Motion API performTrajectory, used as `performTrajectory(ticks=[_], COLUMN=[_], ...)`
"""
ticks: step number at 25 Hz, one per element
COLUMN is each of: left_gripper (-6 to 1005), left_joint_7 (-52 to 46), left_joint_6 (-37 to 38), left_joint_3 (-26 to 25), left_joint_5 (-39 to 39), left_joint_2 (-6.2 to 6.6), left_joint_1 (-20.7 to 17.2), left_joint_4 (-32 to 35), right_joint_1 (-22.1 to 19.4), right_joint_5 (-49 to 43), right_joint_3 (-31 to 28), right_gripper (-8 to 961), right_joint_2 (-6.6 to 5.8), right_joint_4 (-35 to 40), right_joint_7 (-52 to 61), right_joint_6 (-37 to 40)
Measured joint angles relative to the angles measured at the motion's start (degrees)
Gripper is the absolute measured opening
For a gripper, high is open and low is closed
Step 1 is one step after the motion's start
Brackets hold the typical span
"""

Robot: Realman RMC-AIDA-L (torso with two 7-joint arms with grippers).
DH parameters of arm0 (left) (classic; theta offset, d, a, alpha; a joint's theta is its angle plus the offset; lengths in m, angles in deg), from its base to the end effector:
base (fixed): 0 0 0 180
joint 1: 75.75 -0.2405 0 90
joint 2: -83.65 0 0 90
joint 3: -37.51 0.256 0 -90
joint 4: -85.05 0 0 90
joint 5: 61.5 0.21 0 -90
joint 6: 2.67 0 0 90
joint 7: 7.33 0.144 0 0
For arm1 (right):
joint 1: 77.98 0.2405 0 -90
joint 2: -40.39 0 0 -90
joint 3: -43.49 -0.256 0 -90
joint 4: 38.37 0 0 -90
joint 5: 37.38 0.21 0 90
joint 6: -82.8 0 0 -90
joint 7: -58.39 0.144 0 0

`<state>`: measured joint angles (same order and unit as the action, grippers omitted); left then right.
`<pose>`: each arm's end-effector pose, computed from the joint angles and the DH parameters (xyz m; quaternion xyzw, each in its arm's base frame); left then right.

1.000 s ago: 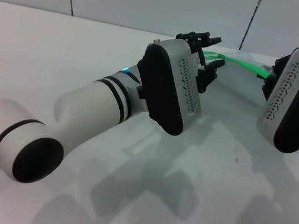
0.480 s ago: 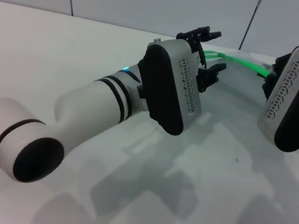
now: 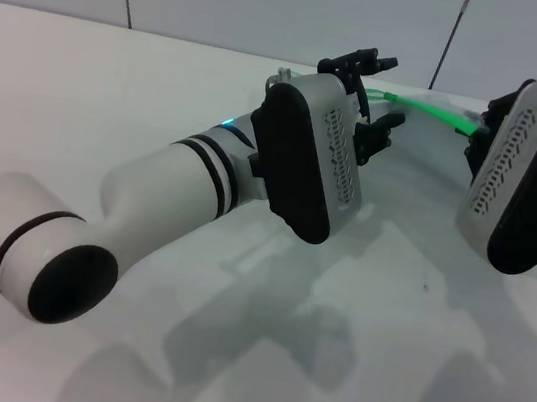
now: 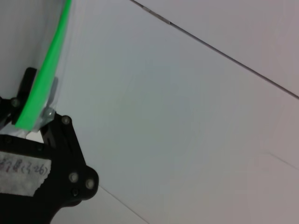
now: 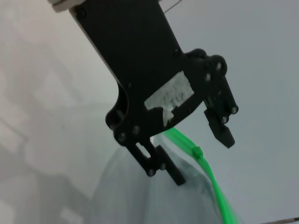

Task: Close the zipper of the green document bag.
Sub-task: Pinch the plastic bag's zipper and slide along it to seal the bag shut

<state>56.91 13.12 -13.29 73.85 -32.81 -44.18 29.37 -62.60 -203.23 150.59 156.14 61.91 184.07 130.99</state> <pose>-0.1306 0.3768 -0.1036 -0.8530 0.2168 -0.0553 0.4715 0.1350 0.3460 0.0013 -0.8880 -0.1499 -0.1583 0.4049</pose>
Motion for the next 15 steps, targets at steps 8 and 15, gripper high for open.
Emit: performTrajectory(ticks=[8, 15], left_gripper=[599, 524], left_joint_7=[0.00, 0.01], left_joint_6=[0.39, 0.63], left_joint_3=[0.13, 0.70], left_joint_5=[0.00, 0.02], left_joint_2=[0.00, 0.00], left_joint_1=[0.39, 0.42], left_joint_4=[0.44, 0.44], right_joint_1=[0.03, 0.03], right_joint_5=[0.00, 0.00], right_joint_3=[0.53, 0.56], right_gripper=[49, 48], right_joint_2=[0.00, 0.00], right_joint_4=[0.45, 0.35], right_joint_7=[0.00, 0.00], right_joint_6=[0.02, 0.04])
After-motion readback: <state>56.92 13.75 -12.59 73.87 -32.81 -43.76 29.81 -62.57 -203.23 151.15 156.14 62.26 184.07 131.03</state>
